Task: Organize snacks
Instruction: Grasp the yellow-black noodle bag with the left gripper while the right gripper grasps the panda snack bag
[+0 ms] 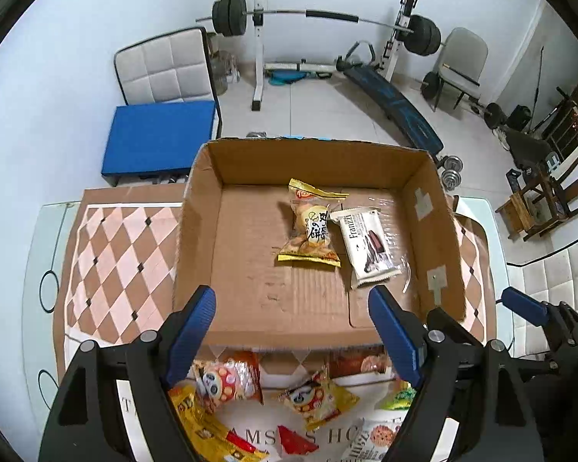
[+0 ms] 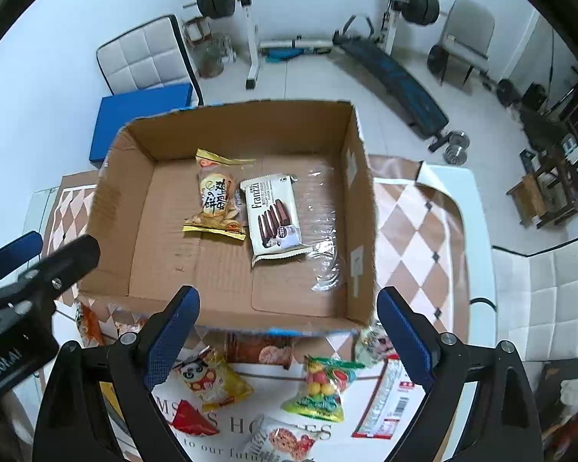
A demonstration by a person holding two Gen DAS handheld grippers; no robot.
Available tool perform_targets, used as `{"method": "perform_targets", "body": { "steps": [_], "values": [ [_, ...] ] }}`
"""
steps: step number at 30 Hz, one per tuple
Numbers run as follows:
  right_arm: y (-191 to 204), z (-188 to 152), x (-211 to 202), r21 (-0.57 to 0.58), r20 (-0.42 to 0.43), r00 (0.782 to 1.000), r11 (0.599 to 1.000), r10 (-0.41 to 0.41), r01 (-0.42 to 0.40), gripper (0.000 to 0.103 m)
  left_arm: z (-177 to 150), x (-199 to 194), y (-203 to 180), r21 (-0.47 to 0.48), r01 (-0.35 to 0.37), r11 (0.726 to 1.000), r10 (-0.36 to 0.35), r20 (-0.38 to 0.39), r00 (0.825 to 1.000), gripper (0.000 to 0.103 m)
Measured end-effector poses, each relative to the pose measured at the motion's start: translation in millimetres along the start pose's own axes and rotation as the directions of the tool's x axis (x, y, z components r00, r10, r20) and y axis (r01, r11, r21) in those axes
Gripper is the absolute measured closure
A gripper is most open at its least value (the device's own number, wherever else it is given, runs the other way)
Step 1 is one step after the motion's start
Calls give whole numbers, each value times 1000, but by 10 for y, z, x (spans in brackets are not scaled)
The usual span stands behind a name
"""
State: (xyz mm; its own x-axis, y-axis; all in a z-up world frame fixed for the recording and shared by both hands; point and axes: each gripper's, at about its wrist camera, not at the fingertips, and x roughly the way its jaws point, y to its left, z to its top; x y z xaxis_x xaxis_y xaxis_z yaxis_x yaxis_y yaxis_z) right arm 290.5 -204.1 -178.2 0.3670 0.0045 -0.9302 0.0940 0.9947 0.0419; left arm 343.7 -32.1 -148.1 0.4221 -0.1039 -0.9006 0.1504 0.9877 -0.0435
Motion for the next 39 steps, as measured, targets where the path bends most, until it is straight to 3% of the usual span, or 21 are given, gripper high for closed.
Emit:
{"method": "perform_targets", "body": {
  "steps": [10,15,19,23,27,31,35,37,39],
  "values": [
    [167,-412,-653,16,64,997,999,41,-42,8,-472,-457,197,-91,38,995,-31,68,997,22],
    [304,-704,-576,23,-19,994,994,105,-105,8,-861,-471,501,-169,16,986,-14,16,1000,22],
    [473,-970,-301,19,-117,983,990,144,-143,8,-1268,-276,891,-265,-13,964,-12,-94,995,22],
    [693,-1223,25,-4,-214,962,984,171,-175,8,-1793,70,1313,-414,-18,910,-88,-235,968,22],
    [899,-1413,293,-25,-291,940,980,180,-196,8,-2150,444,1608,-545,-30,838,-172,-316,933,22],
    [1021,-1502,522,-39,-341,925,980,169,-193,8,-2281,829,1708,-630,-19,777,-262,-351,899,22],
    [1025,-1458,678,-61,-359,923,983,139,-172,8,-2318,1175,1658,-630,-76,773,-242,-404,882,22],
    [1019,-1394,754,-86,-369,922,983,119,-162,8,-2285,1225,1634,-608,-119,785,-186,-414,891,21],
    [1000,-1328,821,-110,-368,925,983,94,-144,8,-2276,1288,1598,-579,-152,801,-150,-439,886,20]
  ]
}}
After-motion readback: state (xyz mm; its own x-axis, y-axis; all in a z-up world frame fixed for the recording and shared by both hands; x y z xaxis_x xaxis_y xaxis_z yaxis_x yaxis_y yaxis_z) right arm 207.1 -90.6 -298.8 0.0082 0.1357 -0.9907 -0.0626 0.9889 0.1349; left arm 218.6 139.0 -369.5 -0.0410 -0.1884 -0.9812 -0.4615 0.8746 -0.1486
